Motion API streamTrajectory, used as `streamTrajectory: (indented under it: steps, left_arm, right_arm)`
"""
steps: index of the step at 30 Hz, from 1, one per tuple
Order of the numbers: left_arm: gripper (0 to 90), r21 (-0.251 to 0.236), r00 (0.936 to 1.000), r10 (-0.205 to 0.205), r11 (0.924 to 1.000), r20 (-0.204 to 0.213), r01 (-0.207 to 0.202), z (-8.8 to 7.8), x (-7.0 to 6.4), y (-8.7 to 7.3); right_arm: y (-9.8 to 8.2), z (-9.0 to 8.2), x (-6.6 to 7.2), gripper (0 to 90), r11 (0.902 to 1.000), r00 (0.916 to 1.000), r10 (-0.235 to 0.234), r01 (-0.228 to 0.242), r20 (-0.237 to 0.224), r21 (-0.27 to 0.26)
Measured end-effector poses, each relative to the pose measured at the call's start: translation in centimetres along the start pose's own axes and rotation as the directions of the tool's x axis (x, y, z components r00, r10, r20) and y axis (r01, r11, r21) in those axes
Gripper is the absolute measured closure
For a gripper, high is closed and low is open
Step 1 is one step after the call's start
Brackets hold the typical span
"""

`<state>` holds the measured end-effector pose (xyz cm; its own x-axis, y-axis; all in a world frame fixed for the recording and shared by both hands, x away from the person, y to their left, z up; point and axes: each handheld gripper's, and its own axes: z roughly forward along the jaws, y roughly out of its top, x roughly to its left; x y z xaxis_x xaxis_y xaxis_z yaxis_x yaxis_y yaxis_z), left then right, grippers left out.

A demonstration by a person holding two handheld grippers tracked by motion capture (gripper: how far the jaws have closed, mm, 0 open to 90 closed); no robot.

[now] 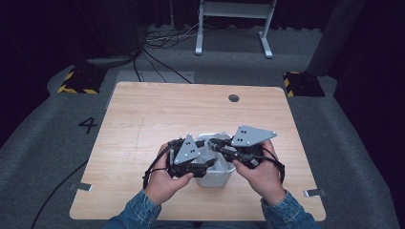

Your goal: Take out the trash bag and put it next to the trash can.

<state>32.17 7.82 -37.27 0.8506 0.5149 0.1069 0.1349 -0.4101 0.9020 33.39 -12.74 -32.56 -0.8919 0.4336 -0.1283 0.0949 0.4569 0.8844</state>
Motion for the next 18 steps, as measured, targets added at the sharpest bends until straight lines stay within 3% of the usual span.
streamTrajectory:
  steps: [5,9,13,16,18]
  left_arm:
    - [38.7,-0.018,0.9997,-0.021,0.9996,0.009,0.021,0.4,-0.2,0.3]
    - [55.2,-0.023,0.9981,-0.045,0.9987,0.042,0.046,0.4,0.0,0.5]
    - [81.1,-0.002,0.9983,-0.033,0.9994,0.047,0.033,0.4,0.1,0.7]
    - [85.6,0.003,0.9972,-0.055,0.9985,0.05,0.055,0.3,0.0,0.9]
    - [86.1,0.001,0.9974,-0.055,0.9985,0.047,0.055,0.3,0.0,1.0]
  right_arm:
    - [0.5,0.7,0.8,83.6,0.9985,0.9977,-0.055,0.055,-0.038,0.002]
    - [0.6,0.5,0.9,80.5,0.9972,0.9962,-0.075,0.075,-0.045,0.002]
    - [0.2,0.0,0.3,62.7,0.9987,0.9986,-0.049,0.048,-0.019,-0.014]
    - [-0.1,-0.9,-0.2,48.3,0.9989,1.0,-0.002,0.002,-0.003,-0.046]
    - [-0.3,-1.7,-0.7,40.5,0.9986,0.9992,0.026,-0.025,0.031,-0.048]
